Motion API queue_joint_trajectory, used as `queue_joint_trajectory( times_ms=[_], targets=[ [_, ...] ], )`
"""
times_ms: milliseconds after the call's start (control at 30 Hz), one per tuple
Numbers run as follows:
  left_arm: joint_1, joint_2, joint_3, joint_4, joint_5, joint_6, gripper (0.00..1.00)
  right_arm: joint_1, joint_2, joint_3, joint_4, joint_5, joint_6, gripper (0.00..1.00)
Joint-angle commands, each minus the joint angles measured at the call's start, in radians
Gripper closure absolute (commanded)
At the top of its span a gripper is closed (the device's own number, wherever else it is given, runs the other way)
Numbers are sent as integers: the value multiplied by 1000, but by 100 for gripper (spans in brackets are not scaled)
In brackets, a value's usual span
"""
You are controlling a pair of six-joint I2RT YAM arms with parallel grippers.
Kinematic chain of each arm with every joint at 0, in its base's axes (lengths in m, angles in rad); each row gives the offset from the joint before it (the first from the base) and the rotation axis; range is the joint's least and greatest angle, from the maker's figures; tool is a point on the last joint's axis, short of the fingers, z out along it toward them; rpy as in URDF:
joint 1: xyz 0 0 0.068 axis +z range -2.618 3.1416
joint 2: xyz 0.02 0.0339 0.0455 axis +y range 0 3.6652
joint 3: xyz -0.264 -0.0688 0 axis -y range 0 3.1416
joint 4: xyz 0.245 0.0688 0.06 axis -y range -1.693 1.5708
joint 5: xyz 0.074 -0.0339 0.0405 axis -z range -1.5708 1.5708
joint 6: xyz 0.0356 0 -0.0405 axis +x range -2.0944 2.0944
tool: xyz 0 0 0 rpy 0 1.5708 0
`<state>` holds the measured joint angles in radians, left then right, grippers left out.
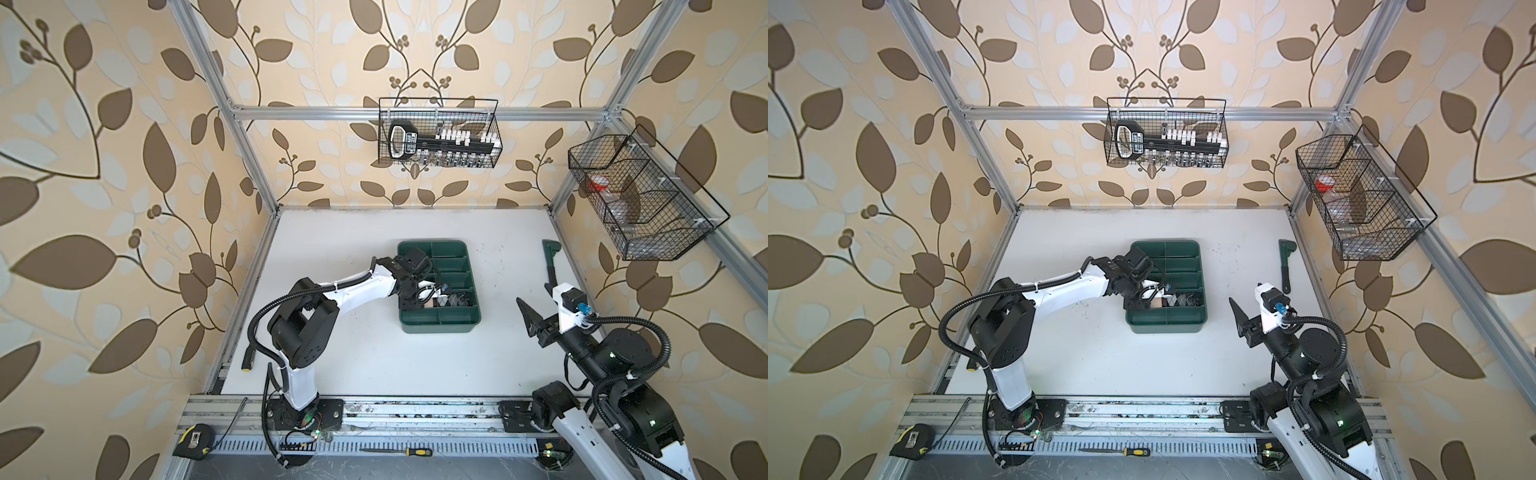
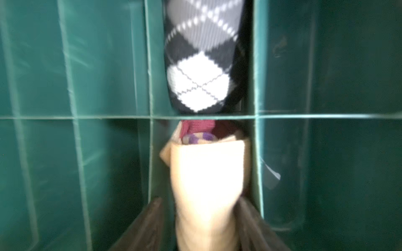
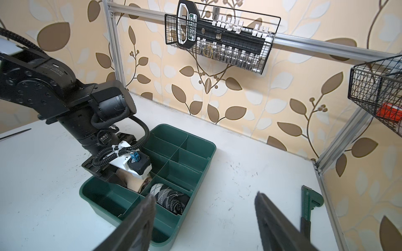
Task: Roll the socks
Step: 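Lower the cream roll into the compartment beside the argyle sock, then open the left gripper and lift it away from the tray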
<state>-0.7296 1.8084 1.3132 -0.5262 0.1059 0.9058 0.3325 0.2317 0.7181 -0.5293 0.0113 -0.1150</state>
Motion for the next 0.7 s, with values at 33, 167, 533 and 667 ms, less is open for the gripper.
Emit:
queue_joint_trajectory(
  times_ms=[33,167,533,667],
  targets=[
    [4,-59,-20,-55,49,29,32,-3,-9,15,-4,3,42,27],
    [4,-102,-40,-56,47,41,27,-3,-8,6,3,-3,43,27],
    [106,-521,-209,375,10,-365,12,-3,71,-108,151,45,324,28],
    [203,-708,-359,587,-130,-623,1,-3,175,-177,260,53,498,29]
  ],
)
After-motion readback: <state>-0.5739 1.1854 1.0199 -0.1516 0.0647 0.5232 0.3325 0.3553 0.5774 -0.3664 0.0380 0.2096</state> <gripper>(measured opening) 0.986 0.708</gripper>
